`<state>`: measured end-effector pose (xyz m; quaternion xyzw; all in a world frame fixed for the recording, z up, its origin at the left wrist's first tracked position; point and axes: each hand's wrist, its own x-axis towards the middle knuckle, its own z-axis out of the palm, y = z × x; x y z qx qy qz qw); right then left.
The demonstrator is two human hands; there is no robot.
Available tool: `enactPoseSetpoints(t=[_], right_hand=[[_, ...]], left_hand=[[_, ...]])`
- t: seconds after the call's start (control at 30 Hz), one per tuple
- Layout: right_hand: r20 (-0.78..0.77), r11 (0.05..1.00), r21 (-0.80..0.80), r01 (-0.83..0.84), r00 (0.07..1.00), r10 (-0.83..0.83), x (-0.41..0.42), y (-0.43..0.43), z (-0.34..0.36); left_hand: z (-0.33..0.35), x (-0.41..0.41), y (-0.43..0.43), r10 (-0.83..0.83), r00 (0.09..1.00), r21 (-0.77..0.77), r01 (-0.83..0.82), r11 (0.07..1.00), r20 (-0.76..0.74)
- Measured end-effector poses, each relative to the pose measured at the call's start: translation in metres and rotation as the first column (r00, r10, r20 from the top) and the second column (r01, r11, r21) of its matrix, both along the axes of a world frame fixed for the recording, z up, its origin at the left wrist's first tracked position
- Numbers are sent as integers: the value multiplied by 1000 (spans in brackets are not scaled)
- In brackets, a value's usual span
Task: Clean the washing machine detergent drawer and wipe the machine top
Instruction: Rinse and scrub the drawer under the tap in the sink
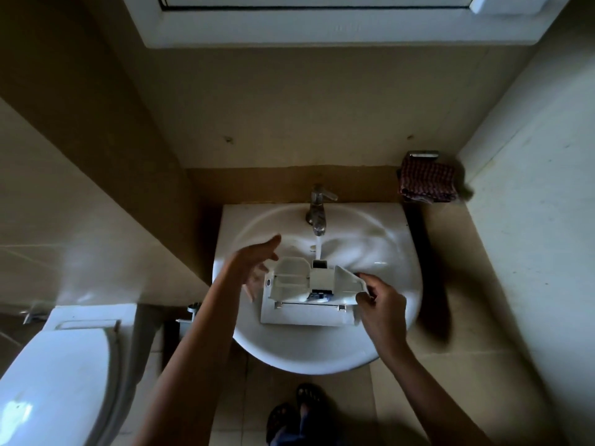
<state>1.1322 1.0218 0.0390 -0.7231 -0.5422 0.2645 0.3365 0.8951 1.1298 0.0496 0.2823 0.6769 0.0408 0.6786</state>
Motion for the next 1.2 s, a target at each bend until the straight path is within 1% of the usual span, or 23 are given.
enactPoseSetpoints(t=[0.07, 0.13, 0.17, 0.23, 0.3, 0.37, 0.43, 0.5, 0.53, 0.57, 0.6, 0.63, 0.67, 0.7, 0.77, 0.83, 0.9, 1.0, 1.1, 1.13, 1.2], right_hand=[[-15, 998, 0, 62, 998, -62, -11, -6, 0], [-12, 996, 12, 85, 996, -85, -20, -12, 1], [-13, 996, 19, 83, 997, -82, -24, -15, 1], [-5, 997, 34, 62, 998, -62, -32, -21, 1], [2, 999, 47, 22, 1000, -22, -39, -29, 0], [22, 999, 42, -6, 1000, 5, -43, -37, -1], [53, 998, 51, -37, 998, 35, -43, -41, -2], [112, 985, 63, -159, 982, 152, -33, -38, -1], [69, 968, 32, -249, 967, 247, -24, -34, -1], [-73, 939, -39, -341, 938, 338, -12, -27, 2], [-271, 907, -111, -405, 891, 365, -1, -18, 5], [-402, 888, -172, -426, 854, 332, 11, -8, 4], [-445, 885, -209, -417, 846, 294, 21, 3, 0], [-362, 896, -205, -395, 881, 305, 30, 15, -6], [-125, 916, -173, -363, 930, 345, 38, 41, -22], [2, 915, -199, -351, 933, 359, 38, 68, -38], [86, 891, -244, -382, 907, 413, 33, 92, -52], [107, 805, -375, -459, 841, 530, 15, 116, -71], [47, 739, -486, -466, 831, 555, 1, 130, -83], [41, 739, -487, -466, 832, 553, -2, 133, -86], [47, 768, -460, -446, 851, 523, -4, 136, -90]], left_hand=[[8, -1, 0, 51, 996, -150, -40, 988, 68], [12, 4, -1, 66, 993, -230, -42, 972, 97], [13, 7, -1, 51, 995, -248, -29, 968, 83], [12, 10, 1, -19, 1000, -235, 20, 972, 5], [6, 7, 5, -77, 994, -180, 63, 982, -74], [4, 3, 8, -98, 991, -156, 83, 984, -91], [7, 0, 7, -135, 986, -168, 117, 979, -97], [10, -1, 3, -192, 975, -171, 172, 970, -109], [11, -2, 0, -212, 970, -159, 192, 968, -120], [11, -3, -2, -220, 967, -140, 202, 969, -130], [10, -4, -5, -212, 968, -122, 196, 973, -132], [9, -6, -8, -194, 973, -114, 180, 977, -126], [9, -8, -11, -182, 976, -112, 169, 979, -117], [10, -9, -14, -183, 977, -113, 170, 979, -112], [11, -11, -16, -192, 976, -107, 181, 978, -105], [10, -11, -18, -169, 980, -90, 160, 983, -102], [7, -12, -19, -129, 987, -66, 123, 990, -93], [1, -12, -20, -76, 994, -14, 75, 997, -79], [-4, -14, -18, -71, 995, 67, 75, 995, -68], [-5, -14, -18, -77, 995, 83, 81, 993, -58], [-6, -16, -17, -90, 995, 94, 92, 991, -34]])
